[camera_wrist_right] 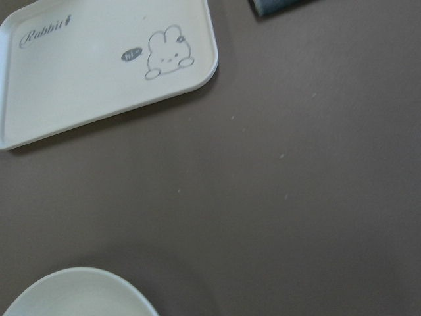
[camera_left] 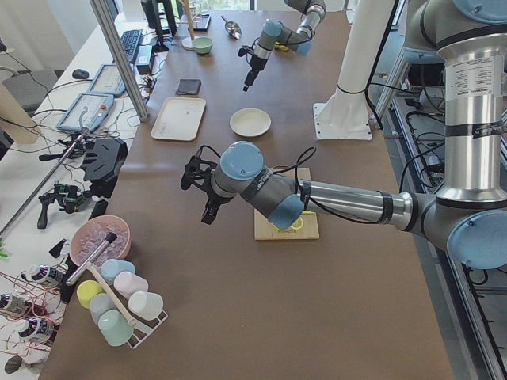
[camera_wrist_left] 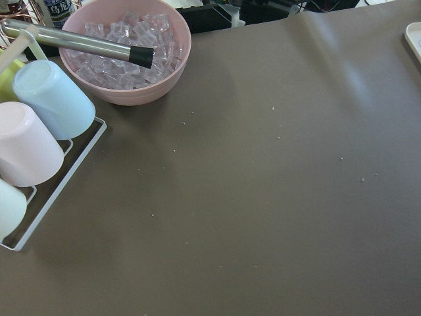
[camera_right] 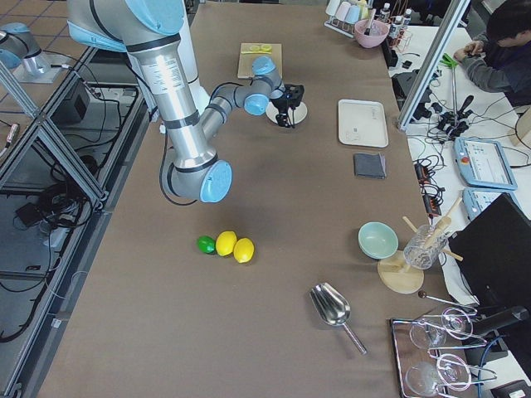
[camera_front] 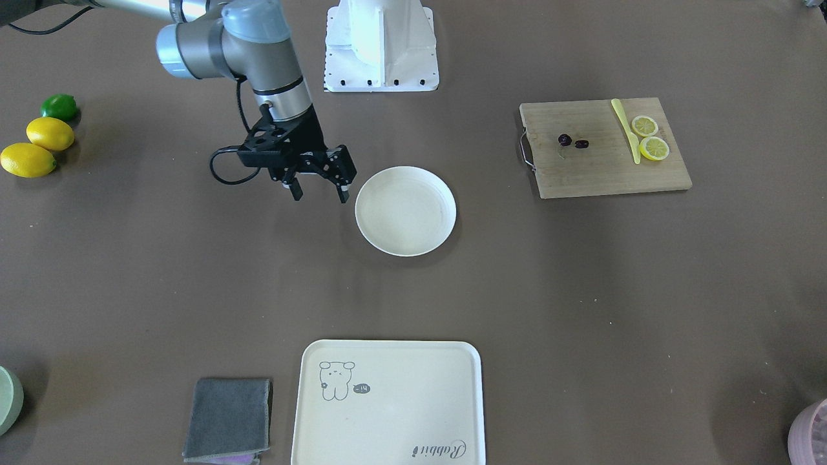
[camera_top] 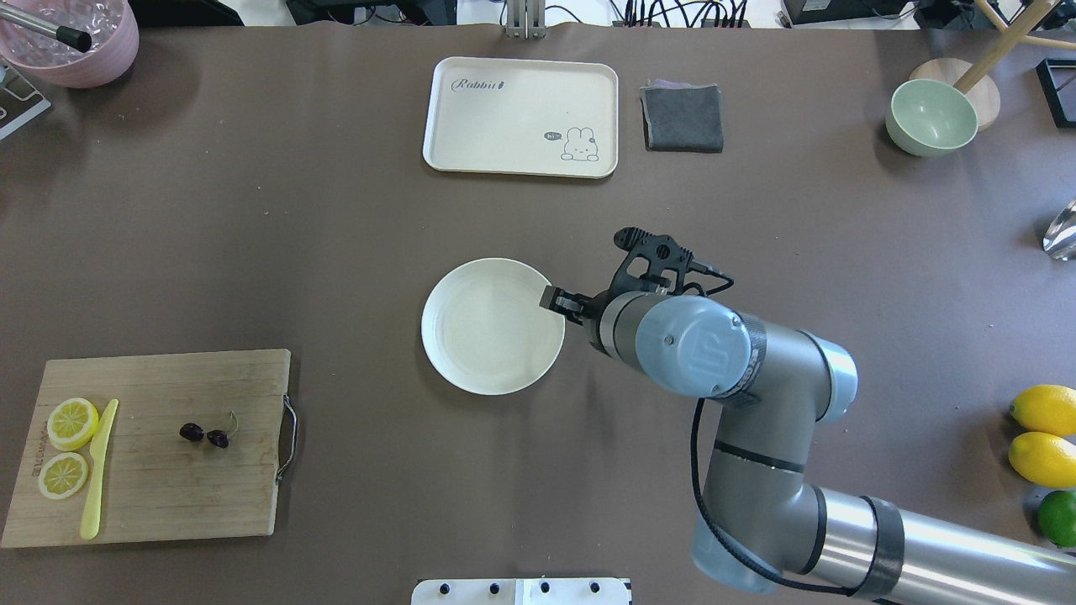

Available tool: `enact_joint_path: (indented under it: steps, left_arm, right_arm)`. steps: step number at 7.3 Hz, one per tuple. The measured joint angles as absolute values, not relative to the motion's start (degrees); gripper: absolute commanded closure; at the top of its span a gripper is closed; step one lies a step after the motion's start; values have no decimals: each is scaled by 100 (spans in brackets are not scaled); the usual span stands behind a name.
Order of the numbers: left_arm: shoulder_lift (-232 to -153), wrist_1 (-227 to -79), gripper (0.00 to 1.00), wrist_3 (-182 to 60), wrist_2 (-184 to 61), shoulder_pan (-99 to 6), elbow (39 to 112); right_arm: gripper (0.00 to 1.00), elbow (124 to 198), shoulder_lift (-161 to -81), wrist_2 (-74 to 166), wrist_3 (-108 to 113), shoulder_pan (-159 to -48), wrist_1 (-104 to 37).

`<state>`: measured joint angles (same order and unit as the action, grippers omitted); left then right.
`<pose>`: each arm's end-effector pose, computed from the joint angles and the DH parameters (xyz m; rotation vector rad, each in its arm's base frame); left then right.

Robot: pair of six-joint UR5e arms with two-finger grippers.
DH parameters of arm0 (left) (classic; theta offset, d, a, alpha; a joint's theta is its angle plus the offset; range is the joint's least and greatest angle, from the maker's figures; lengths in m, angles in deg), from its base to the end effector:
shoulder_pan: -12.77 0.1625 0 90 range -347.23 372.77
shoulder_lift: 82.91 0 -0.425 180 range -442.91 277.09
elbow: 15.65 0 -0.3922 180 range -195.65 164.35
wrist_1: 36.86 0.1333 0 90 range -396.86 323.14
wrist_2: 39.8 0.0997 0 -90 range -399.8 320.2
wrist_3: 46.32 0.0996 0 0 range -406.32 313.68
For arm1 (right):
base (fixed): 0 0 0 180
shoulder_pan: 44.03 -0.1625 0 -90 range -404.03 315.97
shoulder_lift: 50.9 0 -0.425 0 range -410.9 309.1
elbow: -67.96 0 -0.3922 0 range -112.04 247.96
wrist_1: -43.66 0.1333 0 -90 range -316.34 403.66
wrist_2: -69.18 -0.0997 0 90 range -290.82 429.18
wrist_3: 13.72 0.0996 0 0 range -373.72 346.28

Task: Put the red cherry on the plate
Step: 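Withdraw the right arm while the left arm reaches toward the cutting board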

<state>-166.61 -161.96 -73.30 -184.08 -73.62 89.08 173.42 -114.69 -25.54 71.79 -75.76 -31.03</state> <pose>-0.0238 -0.4561 0.5009 0.4360 1.0465 -0.0037 -0.4600 -0.4315 0.2535 0.2389 -0.9751 0.3942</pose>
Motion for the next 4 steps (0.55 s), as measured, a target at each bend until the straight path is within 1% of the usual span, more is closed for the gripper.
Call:
enact_joint_path:
  steps: [1, 2, 3, 4]
  left_arm:
    - [-16588, -16351, 2, -8198, -18449, -6960, 9228]
    - [-16518, -16426, 5, -8934, -18414, -6518, 9606]
    - [-16405, -16457, 7, -9515, -18180, -5996, 10017]
    - [-16296, -16471, 6, -9973, -17751, -5405, 10363]
  right_arm:
    - [0, 17484, -11709, -3247, 6473, -8230, -3227]
    - [0, 17548, -11987, -3913, 5730, -8901, -3274]
    - [0, 17570, -12290, -4495, 4967, -9552, -3290]
    - [0, 17565, -12600, -4970, 4218, -10146, -3298]
